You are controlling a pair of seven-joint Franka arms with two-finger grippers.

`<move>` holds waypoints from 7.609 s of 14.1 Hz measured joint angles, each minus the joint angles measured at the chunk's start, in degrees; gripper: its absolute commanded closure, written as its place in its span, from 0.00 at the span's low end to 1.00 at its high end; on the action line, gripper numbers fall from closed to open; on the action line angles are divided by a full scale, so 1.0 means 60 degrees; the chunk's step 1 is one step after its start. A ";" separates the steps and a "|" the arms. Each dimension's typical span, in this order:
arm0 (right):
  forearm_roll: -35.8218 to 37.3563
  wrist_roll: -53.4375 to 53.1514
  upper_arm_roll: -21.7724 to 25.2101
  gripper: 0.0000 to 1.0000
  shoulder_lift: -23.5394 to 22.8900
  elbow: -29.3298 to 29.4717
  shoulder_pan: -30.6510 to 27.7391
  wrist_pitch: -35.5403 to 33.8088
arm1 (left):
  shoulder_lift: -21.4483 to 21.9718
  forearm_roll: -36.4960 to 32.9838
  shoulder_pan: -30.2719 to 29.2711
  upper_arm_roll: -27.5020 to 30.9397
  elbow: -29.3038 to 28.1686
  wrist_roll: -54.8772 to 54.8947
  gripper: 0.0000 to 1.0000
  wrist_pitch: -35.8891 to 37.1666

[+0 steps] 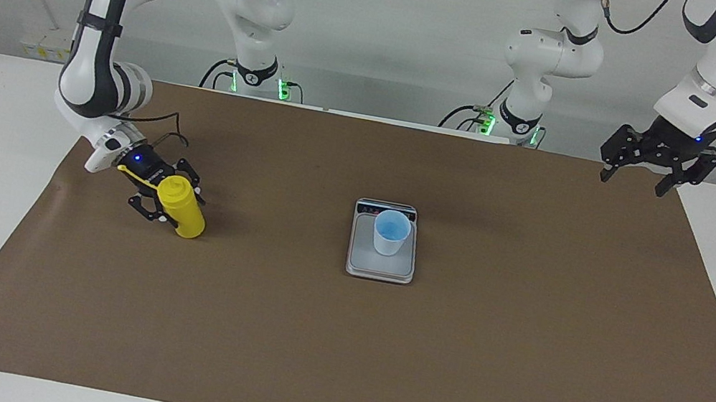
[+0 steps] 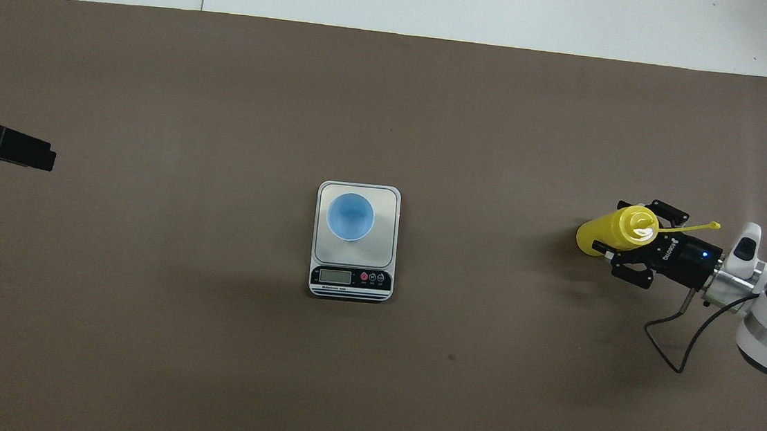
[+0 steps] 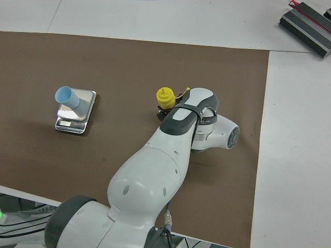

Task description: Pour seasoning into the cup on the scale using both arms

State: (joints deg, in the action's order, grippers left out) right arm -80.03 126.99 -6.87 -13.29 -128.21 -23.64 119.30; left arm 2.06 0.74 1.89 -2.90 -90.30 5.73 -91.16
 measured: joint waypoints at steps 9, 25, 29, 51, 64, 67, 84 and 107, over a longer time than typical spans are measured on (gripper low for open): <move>0.0462 -0.1051 -0.0007 0.84 0.0078 0.0617 0.0199 0.0021 | 0.0000 0.0000 0.0000 0.0000 0.0000 0.0000 0.00 0.0001; 0.4404 -0.4882 -0.0033 1.00 0.0984 0.1628 0.1708 0.0855 | 0.0000 0.0000 0.0000 0.0000 0.0000 0.0000 0.00 0.0003; 0.4843 -0.4902 -0.0038 1.00 0.0982 0.1629 0.2195 0.1242 | 0.0000 0.0000 0.0000 0.0000 0.0000 0.0000 0.00 0.0004; 1.5773 -1.4026 -0.0100 1.00 0.1005 0.2801 0.6957 0.3134 | 0.0000 0.0000 0.0000 0.0000 0.0000 0.0000 0.00 0.0006; 1.9981 -1.4467 -0.0099 1.00 -0.0286 0.4255 0.8619 0.1351 | 0.0001 0.0000 0.0000 0.0000 0.0000 0.0000 0.00 0.0006; 2.1036 -1.4679 -0.0103 1.00 -0.0631 0.4478 0.9324 0.0290 | 0.0001 0.0000 0.0000 0.0000 0.0000 0.0000 0.00 0.0006; 2.2636 -1.5078 -0.0080 1.00 -0.1251 0.4912 0.9942 -0.1870 | 0.0001 0.0000 0.0000 0.0000 0.0000 0.0000 0.00 0.0007; 2.0760 -1.5648 -0.0052 1.00 -0.0922 0.5250 0.9464 -0.1409 | 0.0001 0.0000 0.0000 0.0000 0.0000 0.0000 0.00 0.0007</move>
State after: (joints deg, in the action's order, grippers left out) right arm 44.53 33.10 -7.18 -18.82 -96.71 33.15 110.85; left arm 2.07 0.74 1.89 -2.90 -90.30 5.73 -91.12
